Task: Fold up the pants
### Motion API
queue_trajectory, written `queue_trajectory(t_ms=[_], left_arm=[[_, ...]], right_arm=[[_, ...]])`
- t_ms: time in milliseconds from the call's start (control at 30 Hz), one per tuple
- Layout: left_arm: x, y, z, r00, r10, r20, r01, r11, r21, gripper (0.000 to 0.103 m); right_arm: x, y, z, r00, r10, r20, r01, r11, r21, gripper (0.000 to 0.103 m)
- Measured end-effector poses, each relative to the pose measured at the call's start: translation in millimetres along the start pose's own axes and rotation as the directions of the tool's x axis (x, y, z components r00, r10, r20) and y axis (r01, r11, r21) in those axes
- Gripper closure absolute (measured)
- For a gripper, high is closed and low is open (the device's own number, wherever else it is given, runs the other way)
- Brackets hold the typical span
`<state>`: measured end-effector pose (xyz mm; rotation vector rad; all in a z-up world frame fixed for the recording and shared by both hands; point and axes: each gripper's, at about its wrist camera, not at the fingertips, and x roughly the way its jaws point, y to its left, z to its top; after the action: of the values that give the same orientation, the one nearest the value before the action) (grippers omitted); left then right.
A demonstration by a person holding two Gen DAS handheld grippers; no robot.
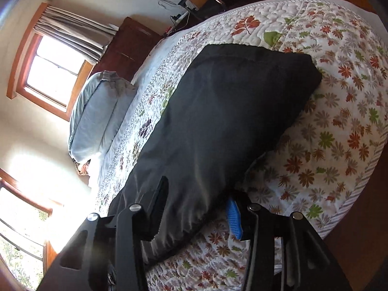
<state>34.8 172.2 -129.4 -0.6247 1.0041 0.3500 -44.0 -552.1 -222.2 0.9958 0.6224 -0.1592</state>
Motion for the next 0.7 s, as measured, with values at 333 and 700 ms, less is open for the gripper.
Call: queue_trajectory(t_ms=[333,700], left_arm=[[12,21,11,0.965,-0.248,-0.079,0.234,0.960,-0.155,0.003],[56,-21,-25,0.792,-0.562,-0.239,0.440,0.797,-0.414,0.003]], right_arm=[[1,29,-27,0.999,-0.016,-0.040,0.016,1.000,0.008,0.056],[12,69,-42,0.995,-0.043,-0.086,0.035,0.995,-0.095,0.044]])
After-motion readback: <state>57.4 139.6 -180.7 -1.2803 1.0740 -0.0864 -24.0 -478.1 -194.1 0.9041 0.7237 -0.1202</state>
